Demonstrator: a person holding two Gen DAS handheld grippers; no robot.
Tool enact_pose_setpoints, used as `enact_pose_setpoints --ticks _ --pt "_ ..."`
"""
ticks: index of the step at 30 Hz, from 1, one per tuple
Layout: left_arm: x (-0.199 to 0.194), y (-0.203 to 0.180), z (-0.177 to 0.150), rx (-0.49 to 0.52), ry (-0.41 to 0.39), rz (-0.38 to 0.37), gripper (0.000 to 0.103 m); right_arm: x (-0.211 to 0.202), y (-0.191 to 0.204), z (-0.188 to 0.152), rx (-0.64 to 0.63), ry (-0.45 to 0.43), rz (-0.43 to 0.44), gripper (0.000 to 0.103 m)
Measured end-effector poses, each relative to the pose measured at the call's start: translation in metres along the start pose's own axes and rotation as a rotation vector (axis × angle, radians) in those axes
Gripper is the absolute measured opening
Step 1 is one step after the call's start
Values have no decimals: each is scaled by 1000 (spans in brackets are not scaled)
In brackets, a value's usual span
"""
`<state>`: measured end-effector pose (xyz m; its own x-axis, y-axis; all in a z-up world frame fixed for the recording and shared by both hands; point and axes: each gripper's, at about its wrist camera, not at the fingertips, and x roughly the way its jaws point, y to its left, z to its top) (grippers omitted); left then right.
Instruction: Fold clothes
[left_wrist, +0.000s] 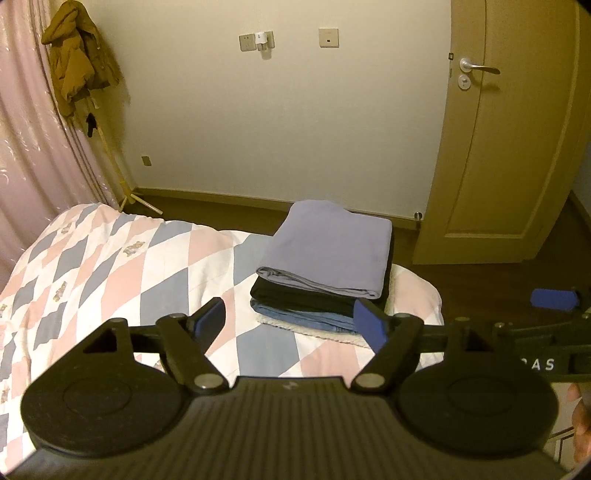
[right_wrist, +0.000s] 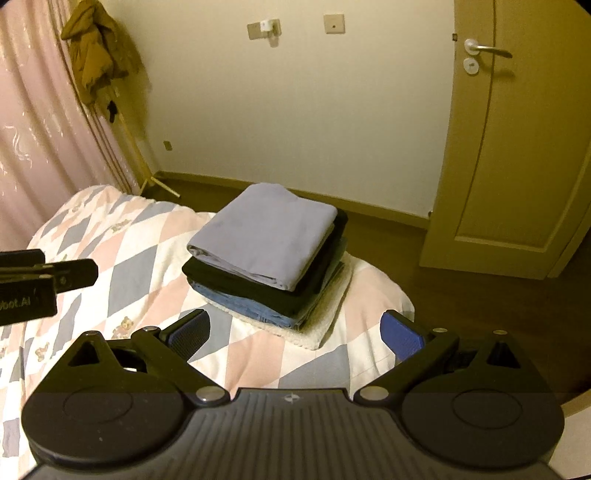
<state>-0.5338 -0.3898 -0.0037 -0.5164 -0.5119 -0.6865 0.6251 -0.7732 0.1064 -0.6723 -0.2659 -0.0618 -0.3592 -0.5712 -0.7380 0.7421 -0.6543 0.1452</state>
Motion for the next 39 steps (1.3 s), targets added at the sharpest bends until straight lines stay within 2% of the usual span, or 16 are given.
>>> enact_pose_setpoints --ticks 6,12,17,22,26,30,32,35,39 --pt "15 -15 -6 -37 10 17 76 -1 -13 1 5 -19 12 101" --pt "55 -32 -37 -81 46 46 77 14 -36 -8 -32 -16 38 101" --pt "104 -41 -85 -107 46 134 77 47 -55 -26 -88 -23 74 101" --pt "141 -52 -142 -133 0 219 79 92 -74 -58 -77 -96 123 101" --pt "154 -66 -182 -135 -45 280 87 125 -82 -91 -117 -134 150 101" --pt "143 -85 -217 -186 -61 304 88 140 -89 -128 -160 -186 164 101" --pt "128 -93 -230 -223 -35 283 91 140 -95 -146 -165 -205 168 101" --pt "101 -105 -240 -246 -23 277 97 123 -104 -169 -164 -197 159 101" --pt "58 -120 -249 -256 -73 281 102 87 -113 -183 -179 -195 181 102"
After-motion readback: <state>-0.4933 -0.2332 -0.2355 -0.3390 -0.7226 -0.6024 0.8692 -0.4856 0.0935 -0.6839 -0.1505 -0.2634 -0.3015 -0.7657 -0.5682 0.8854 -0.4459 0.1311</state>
